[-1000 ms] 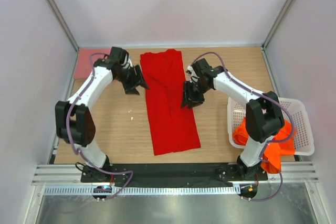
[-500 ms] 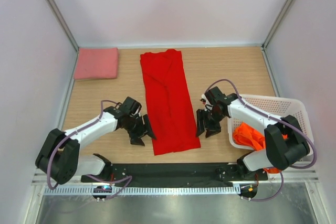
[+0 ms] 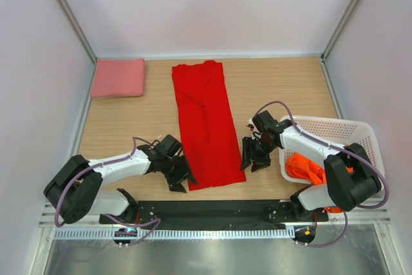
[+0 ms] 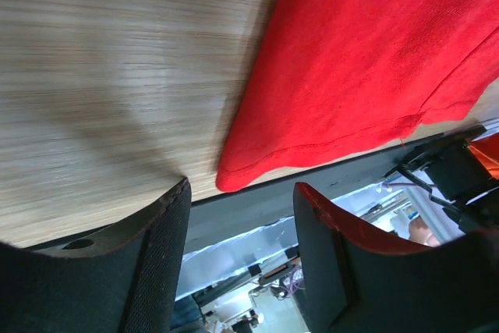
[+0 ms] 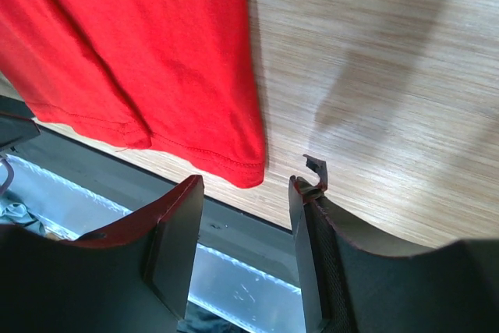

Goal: Fold and stack the t-shirts
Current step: Fold the tshirt

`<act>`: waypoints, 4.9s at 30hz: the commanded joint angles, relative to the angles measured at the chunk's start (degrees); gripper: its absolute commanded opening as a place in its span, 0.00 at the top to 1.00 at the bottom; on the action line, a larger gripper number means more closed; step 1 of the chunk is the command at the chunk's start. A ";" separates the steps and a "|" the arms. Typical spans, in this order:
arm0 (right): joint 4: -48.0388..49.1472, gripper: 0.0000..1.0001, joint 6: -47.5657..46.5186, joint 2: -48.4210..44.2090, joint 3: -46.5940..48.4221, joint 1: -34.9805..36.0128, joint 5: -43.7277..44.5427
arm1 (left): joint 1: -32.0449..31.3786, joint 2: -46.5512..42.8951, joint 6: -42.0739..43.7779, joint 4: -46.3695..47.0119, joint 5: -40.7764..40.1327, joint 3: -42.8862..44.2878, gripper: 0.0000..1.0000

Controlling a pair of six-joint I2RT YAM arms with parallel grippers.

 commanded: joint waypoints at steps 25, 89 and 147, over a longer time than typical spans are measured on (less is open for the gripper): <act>4.60 0.47 2.02 4.87 -3.23 2.08 -0.50 | -0.85 4.36 -2.63 0.67 -8.88 -0.19 0.66; -7.96 0.98 1.32 34.56 56.08 -6.70 -1.99 | 27.10 30.10 24.09 -22.80 -5.28 54.82 1.00; -4.01 0.92 4.66 58.04 75.78 -13.47 -12.10 | 32.81 54.19 24.62 -27.19 -1.14 78.91 0.98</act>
